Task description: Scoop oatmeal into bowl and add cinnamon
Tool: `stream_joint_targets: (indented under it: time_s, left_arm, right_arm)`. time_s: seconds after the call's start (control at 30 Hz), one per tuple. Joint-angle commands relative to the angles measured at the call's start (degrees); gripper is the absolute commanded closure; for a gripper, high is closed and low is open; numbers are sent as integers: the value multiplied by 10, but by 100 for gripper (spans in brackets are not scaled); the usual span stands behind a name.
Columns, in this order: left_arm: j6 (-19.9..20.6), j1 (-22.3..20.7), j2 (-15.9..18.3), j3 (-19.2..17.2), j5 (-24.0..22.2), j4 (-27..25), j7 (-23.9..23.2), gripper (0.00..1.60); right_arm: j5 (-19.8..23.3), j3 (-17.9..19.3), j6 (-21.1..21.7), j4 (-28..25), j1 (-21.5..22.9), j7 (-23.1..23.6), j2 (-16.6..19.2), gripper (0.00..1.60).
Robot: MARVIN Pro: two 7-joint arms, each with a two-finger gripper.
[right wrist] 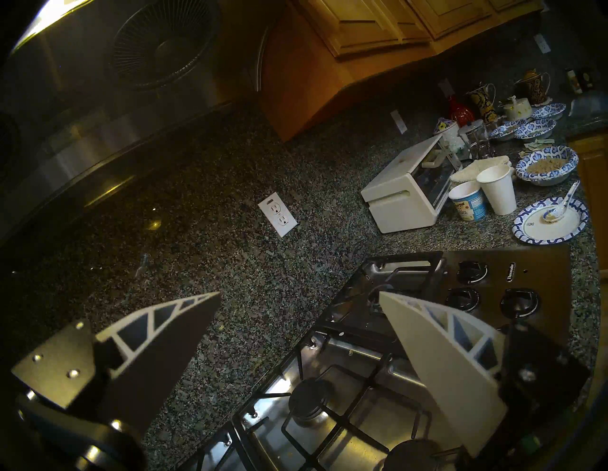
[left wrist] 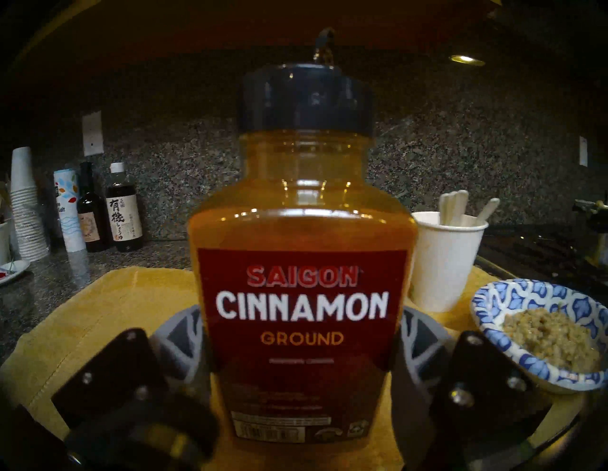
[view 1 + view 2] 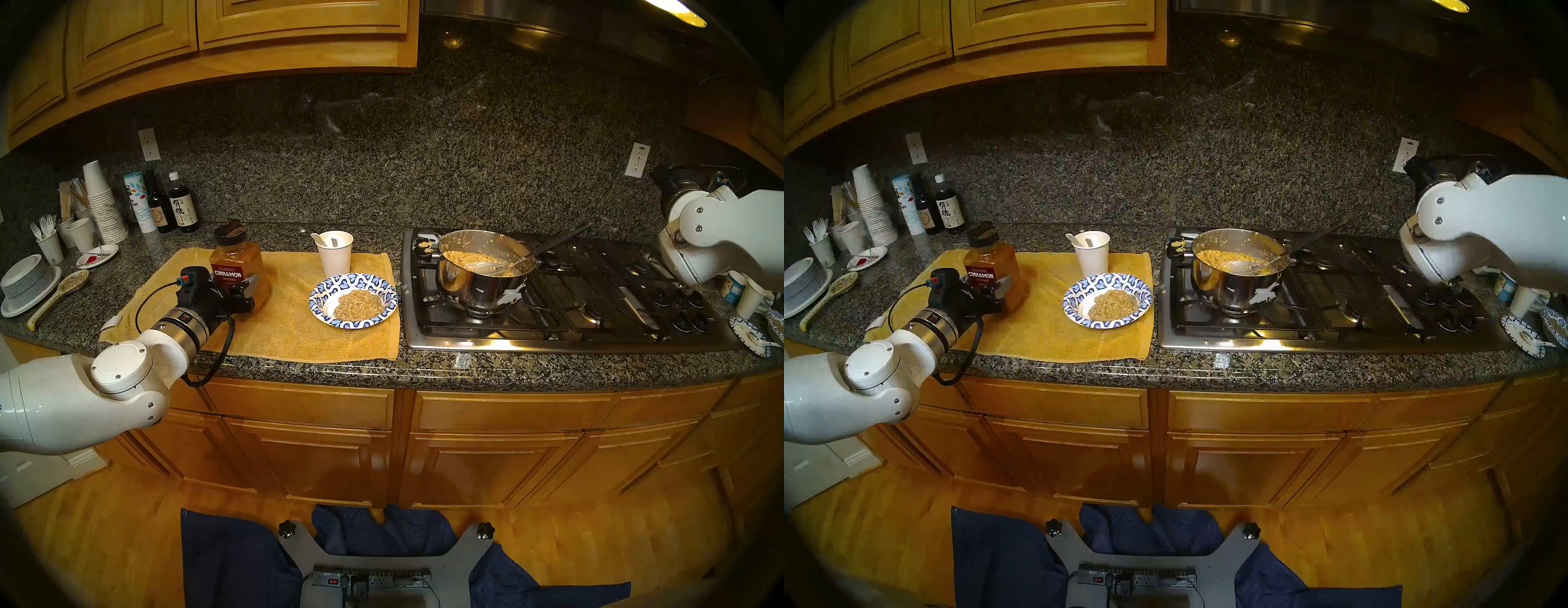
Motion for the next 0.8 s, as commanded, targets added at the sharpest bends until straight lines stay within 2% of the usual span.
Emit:
stream_joint_targets:
  time_s: [0.0,0.37,0.57,0.77]
  left_arm:
    - [22,-20,8,-13,64,-43,23,160]
    - [113,-33,-43,-20,120,-26,93,160]
    - [149,-38,-70,-23,138,-24,115,160]
    - [187,-43,-94,-20,183,-22,135,160]
  right_arm:
    - [-14,14,0,5,17,-37,-2,0]
    - [-12,13,0,5,17,-33,-2,0]
    - [-12,13,0,5,17,-33,-2,0]
    - [-11,12,0,5,17,-31,-2,0]
